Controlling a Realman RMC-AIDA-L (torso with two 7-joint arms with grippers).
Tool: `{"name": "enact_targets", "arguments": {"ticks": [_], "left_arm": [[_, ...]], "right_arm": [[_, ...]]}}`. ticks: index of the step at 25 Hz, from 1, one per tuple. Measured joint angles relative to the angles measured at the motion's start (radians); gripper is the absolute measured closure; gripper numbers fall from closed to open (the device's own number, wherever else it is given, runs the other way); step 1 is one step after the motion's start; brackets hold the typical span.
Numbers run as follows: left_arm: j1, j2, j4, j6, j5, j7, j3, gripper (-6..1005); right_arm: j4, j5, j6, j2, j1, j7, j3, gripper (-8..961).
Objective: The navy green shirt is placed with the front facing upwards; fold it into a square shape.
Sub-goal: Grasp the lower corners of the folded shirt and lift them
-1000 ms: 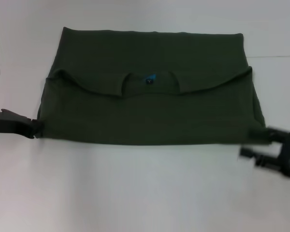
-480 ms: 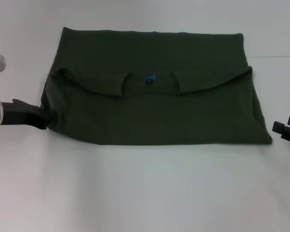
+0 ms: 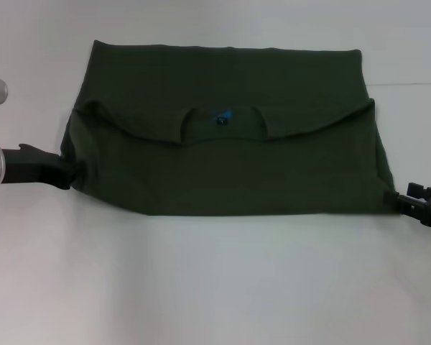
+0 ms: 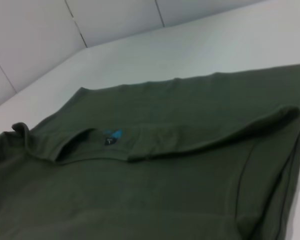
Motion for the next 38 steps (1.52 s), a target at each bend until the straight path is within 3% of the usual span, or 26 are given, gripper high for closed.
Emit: {"name": "enact_targets", "arguments": {"ticks": [15,21,31,38], "left_arm": [[-0.004,-0.003,0.001,-0.007,-0.001,0.011,0.000,959],[-0.004,-0.003,0.002,-0.012,-0.001,0.011,0.000,955],[-0.003,-0.003,0.003,-0.020,-0.001,0.011,0.000,947],[0.000,-0.005,0.001,-0.022,-0.010,0.042,-0.001,942]], "right_arm": [[0.054,-0.001,0.126,-0.001,0.045,0.038,-0.079,267],[0.056,-0.001,0.138,-0.002,0.051,0.052,-0.100,335],[0.051,0.000,0.136,-0.002,0.051,0.054,-0.103,580],[0.047,0.001,0.130,-0.002,0.045,0.055,-0.103,835]]}}
